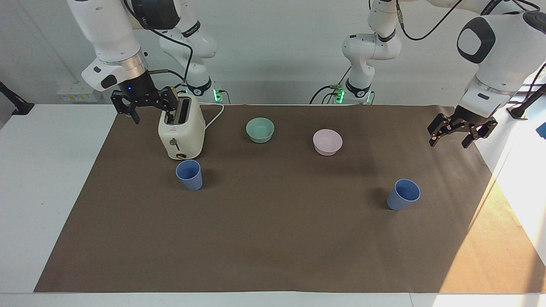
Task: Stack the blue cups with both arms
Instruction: 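Reach the left gripper to the nearby blue cup and grasp it, then carry the blue cup with the left gripper toward the table center, then release the cup and withdraw the left gripper while the right gripper reaches out, then grasp the second blue cup with the right gripper, then lift the blue cup with the right gripper over the center cup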
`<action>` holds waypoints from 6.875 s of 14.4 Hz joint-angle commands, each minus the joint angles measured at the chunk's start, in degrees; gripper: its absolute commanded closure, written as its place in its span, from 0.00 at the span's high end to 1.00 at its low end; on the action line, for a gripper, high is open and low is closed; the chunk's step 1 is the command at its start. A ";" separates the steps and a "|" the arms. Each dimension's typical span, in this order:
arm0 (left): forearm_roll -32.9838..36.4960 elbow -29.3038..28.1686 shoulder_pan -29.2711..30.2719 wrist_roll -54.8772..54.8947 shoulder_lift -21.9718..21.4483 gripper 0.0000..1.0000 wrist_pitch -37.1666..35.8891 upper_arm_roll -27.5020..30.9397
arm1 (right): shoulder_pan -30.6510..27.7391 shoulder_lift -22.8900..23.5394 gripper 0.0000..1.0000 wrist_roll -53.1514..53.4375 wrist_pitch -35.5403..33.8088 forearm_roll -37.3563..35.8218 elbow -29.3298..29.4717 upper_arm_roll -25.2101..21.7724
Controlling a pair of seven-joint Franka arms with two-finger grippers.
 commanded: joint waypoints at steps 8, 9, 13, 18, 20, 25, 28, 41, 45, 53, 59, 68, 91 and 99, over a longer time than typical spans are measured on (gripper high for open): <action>0.18 -8.44 0.78 -0.20 7.97 1.00 19.35 0.01 | -0.95 -1.08 1.00 0.59 1.11 0.95 -1.27 0.45; 0.18 -9.14 1.04 -0.29 7.98 1.00 19.97 0.01 | -0.86 -1.08 1.00 0.59 1.11 0.95 -1.27 0.45; 0.18 -12.92 0.61 -0.82 7.97 1.00 23.73 0.01 | -0.86 -1.08 1.00 0.59 1.11 0.95 -1.27 0.45; 0.18 -16.51 -0.01 -2.48 9.73 0.75 28.50 -0.08 | -0.86 -1.08 1.00 0.59 1.11 0.95 -1.27 0.45; 0.09 -18.11 -0.80 -3.37 9.47 0.18 30.34 -0.08 | -0.95 -1.08 1.00 0.59 1.11 1.04 -1.27 0.45; 0.09 -17.32 -1.06 -3.28 9.56 0.00 29.73 0.01 | -0.95 -1.08 1.00 0.59 1.11 0.95 -1.27 0.45; 0.18 -15.39 -2.20 -3.37 8.86 0.00 27.28 0.01 | -0.86 -1.08 1.00 0.59 1.11 0.95 -1.27 0.45; -1.83 -14.24 -28.64 -33.59 9.91 0.00 29.55 -0.70 | -0.86 -1.08 1.00 0.59 1.11 0.95 -1.27 0.45; -6.14 -15.30 -32.96 -34.57 10.00 0.27 29.55 -0.87 | -0.86 -1.08 1.00 0.59 1.11 0.95 -1.27 0.45; -9.49 -14.59 -29.47 -34.22 7.19 1.00 25.88 -0.17 | -0.95 -0.99 1.00 0.76 1.28 0.95 -1.27 0.45; -7.12 -14.42 -17.17 -22.65 -1.50 1.00 14.90 -0.08 | -0.86 -0.99 1.00 0.68 1.20 0.95 -1.18 0.45; -0.35 -1.68 -1.52 -4.09 -3.53 1.00 3.47 -0.08 | -1.30 -0.29 1.00 -4.77 10.40 0.95 -9.00 0.27; -0.61 -3.34 1.49 0.41 -8.64 1.00 -10.35 -0.35 | -1.66 12.19 0.00 -5.92 29.07 0.86 -21.76 0.27; -0.61 -3.34 1.49 0.41 -8.64 1.00 -10.35 -0.35 | 0.28 14.48 0.00 -5.48 18.36 5.40 -8.16 1.94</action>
